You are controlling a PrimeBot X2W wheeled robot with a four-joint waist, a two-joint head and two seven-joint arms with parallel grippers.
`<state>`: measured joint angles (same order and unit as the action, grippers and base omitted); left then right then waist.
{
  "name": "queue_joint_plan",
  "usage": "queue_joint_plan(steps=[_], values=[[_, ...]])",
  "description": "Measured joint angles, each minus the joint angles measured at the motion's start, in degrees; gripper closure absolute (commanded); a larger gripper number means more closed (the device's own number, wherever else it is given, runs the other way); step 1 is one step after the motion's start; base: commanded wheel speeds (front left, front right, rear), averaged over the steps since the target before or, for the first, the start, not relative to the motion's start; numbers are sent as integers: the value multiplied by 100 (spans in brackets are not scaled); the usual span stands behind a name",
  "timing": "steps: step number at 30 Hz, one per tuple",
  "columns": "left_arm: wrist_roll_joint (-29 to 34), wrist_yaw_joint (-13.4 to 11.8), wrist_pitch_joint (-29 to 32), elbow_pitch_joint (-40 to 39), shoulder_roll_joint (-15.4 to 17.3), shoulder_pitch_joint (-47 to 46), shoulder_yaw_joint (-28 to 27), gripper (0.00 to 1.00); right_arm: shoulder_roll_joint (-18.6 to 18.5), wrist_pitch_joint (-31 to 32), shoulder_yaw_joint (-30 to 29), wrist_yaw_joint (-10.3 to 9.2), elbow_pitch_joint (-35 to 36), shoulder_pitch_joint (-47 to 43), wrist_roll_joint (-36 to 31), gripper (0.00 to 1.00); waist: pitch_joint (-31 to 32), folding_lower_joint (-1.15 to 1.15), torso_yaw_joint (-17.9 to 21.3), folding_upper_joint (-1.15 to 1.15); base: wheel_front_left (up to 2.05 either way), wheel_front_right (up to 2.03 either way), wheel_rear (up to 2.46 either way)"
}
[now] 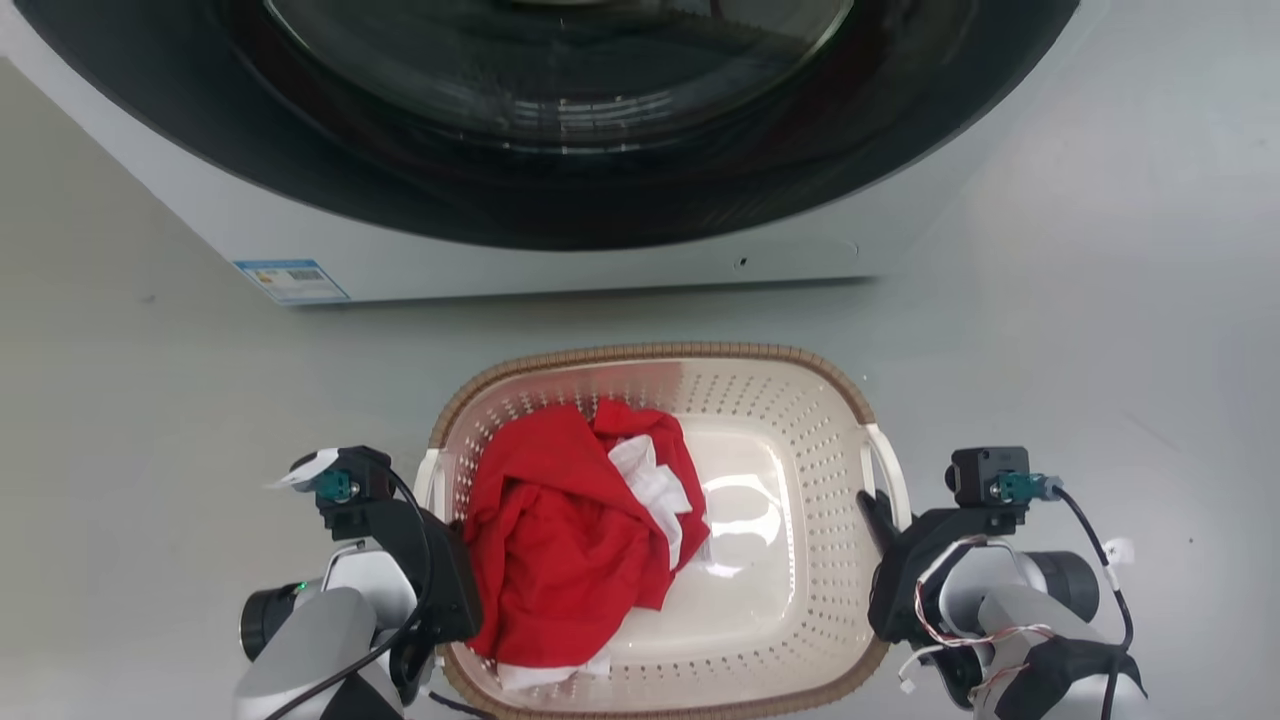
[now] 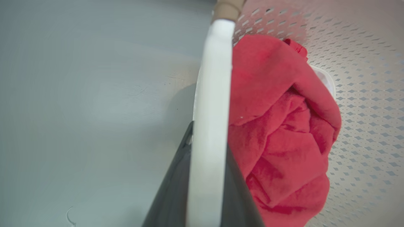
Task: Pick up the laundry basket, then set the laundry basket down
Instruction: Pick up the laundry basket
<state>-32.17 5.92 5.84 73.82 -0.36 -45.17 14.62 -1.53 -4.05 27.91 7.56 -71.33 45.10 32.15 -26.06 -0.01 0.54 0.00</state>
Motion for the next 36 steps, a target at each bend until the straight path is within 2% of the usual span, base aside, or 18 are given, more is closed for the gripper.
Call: queue_joint_plan(steps=[23, 36], values=[[-245, 3, 625, 38, -20, 999, -14, 100, 48, 812, 192, 27, -76, -959, 512, 100, 1510, 0, -10, 0, 0, 0, 0], [-308, -87, 903, 54, -31, 1491, -16, 100, 62, 1193, 288, 27, -54, -1480, 806, 100, 2234, 0, -7, 0, 0, 0, 0]])
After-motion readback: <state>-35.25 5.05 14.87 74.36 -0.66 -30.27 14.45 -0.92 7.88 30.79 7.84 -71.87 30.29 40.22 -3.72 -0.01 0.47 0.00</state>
